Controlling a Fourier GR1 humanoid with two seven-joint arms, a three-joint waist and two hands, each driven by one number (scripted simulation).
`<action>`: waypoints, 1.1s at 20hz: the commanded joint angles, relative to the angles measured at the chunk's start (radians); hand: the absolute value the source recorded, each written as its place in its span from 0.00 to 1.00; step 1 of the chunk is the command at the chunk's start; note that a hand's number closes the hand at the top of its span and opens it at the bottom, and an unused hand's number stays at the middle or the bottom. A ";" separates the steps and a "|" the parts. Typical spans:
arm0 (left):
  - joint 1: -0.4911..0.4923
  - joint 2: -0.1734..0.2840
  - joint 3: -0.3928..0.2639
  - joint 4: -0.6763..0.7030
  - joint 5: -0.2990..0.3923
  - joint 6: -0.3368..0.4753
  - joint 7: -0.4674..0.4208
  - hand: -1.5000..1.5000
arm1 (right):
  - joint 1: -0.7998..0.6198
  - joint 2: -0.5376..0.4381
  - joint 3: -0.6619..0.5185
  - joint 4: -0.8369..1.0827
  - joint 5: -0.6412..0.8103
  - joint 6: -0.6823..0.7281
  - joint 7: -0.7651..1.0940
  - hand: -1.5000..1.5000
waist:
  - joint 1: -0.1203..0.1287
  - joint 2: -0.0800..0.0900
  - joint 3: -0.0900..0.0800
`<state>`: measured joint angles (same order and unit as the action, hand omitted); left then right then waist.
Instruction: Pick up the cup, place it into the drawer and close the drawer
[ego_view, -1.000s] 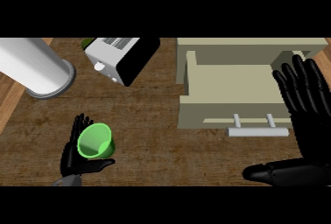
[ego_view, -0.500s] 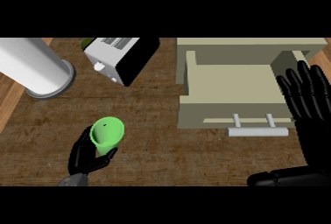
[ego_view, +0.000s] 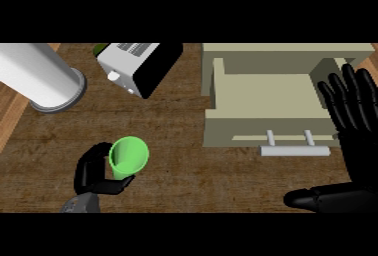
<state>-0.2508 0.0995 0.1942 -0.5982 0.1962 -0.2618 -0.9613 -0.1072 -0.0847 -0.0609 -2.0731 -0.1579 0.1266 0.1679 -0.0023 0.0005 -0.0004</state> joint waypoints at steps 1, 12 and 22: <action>-0.045 0.033 0.043 0.050 0.025 -0.030 -0.088 1.00 | 0.107 0.019 0.040 -0.073 0.021 0.010 -0.007 0.00 | -0.007 0.000 0.000; -0.037 0.018 -0.009 -0.220 0.063 -0.032 0.038 1.00 | 0.077 0.009 0.031 -0.080 0.013 0.002 0.037 0.00 | 0.003 -0.004 0.001; -0.059 -0.022 -0.126 -0.668 0.103 0.060 0.432 1.00 | 0.069 0.016 0.016 -0.046 0.003 0.007 -0.002 0.00 | 0.006 -0.004 0.001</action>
<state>-0.2873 0.0782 0.0906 -1.1210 0.2664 -0.2161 -0.6731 -0.0717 -0.0788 -0.0522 -2.1108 -0.1509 0.1215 0.1947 0.0054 -0.0042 0.0008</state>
